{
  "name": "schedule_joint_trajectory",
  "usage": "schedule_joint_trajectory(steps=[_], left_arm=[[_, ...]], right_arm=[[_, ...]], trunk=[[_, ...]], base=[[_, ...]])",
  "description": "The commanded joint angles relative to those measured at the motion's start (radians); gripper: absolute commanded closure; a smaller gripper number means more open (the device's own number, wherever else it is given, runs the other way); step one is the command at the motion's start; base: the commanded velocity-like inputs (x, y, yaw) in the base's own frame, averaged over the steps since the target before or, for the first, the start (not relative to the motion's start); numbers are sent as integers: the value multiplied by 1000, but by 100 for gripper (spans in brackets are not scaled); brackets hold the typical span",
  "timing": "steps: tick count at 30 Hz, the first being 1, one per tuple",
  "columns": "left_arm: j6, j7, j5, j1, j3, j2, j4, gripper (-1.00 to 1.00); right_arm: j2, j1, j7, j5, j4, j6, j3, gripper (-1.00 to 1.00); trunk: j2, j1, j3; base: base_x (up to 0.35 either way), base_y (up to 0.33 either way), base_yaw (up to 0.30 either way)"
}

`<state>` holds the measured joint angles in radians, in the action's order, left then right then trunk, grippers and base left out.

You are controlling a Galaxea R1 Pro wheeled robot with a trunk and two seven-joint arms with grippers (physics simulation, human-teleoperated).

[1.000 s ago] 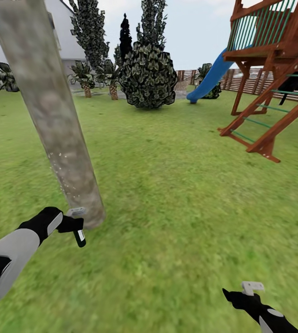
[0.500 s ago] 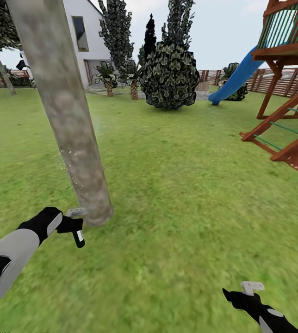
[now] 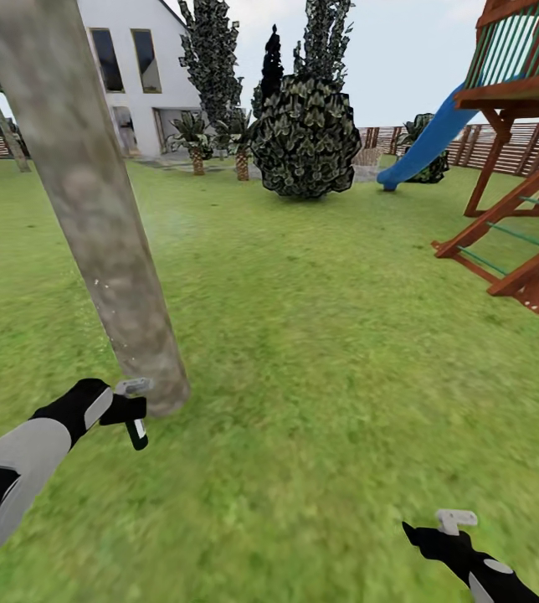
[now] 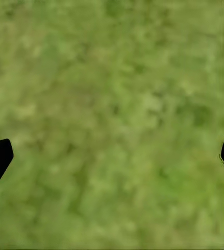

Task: In the garden, pick up the pesticide atomizer on the floor and spray pesticide onto both trees until each tree trunk is fully covered.

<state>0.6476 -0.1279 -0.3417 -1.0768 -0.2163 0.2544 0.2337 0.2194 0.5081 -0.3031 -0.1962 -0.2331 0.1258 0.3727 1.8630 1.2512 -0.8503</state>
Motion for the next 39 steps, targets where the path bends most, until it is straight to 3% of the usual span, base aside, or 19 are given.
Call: schedule_joint_trajectory(steps=[1, 8, 11, 12, 15, 17, 19, 21, 24, 27, 29, 32, 34, 37, 39], left_arm=[[0, 1, 0, 0, 0, 0, -2, 100], [-38, 2, 0, 1, 1, 0, 3, 100], [-10, -1, -1, -22, -2, 2, 15, 100], [25, -2, 0, -41, -3, 2, 29, 100], [216, -9, 1, -146, -4, 5, 106, 100], [312, -9, 2, -242, -5, 9, 141, 100], [353, -9, 6, -335, -5, 15, 147, 100], [359, -8, 8, -372, -5, 24, 141, 100], [355, -3, 11, -345, -6, 34, 134, 100], [344, -1, 5, -233, -4, 35, 136, 100], [281, 0, 4, -156, -2, 33, 135, 100], [239, 1, 3, -138, -1, 34, 136, 100], [239, 1, 5, -169, -1, 39, 137, 100], [304, 24, 6, -293, -2, 45, 136, 100], [352, 55, 6, -419, -2, 46, 135, 100]], right_arm=[[0, 0, 1, 1, 0, 0, 0, -100], [0, 0, 1, 1, 0, 0, 2, -100], [0, 0, 1, 1, 0, 0, 2, -100], [0, 0, 1, 1, 0, 0, 2, -100], [1, 0, 1, 1, 0, 0, 2, -100], [1, 0, 1, 1, 0, 0, 2, -100], [2, 0, 1, 1, 0, 0, 2, -100], [2, 0, 1, 1, 0, 0, 2, -100], [3, 0, 1, 1, 0, 0, 2, -100], [2, 1, 1, 0, 0, 0, 2, -100], [2, 0, 1, 0, 1, 0, 2, -100], [2, 1, 1, 0, 0, 0, 2, -100], [2, 0, 1, 0, 0, 0, 2, -100], [2, 1, 1, 0, 0, 0, 2, -100], [3, 0, 1, 0, 0, 0, 2, -100]], trunk=[[0, 0, 0], [0, 0, 0], [0, 0, 0], [0, 0, 0], [0, 0, 0], [0, 0, 0], [0, 0, 0], [0, 0, 0], [0, 0, 0], [0, 0, 0], [0, 0, 0], [0, 0, 0], [0, 0, 0], [0, 0, 0], [0, 0, 0]], base=[[1, -58, 27], [0, -7, 241], [0, 0, 155], [0, 0, 37], [0, 0, 11], [0, 0, 2], [0, 0, 0], [0, 0, 0], [0, 0, 0], [0, 0, 0], [0, 0, 0], [0, 0, 0], [0, 0, 0], [0, 0, 0], [0, 0, 0]])
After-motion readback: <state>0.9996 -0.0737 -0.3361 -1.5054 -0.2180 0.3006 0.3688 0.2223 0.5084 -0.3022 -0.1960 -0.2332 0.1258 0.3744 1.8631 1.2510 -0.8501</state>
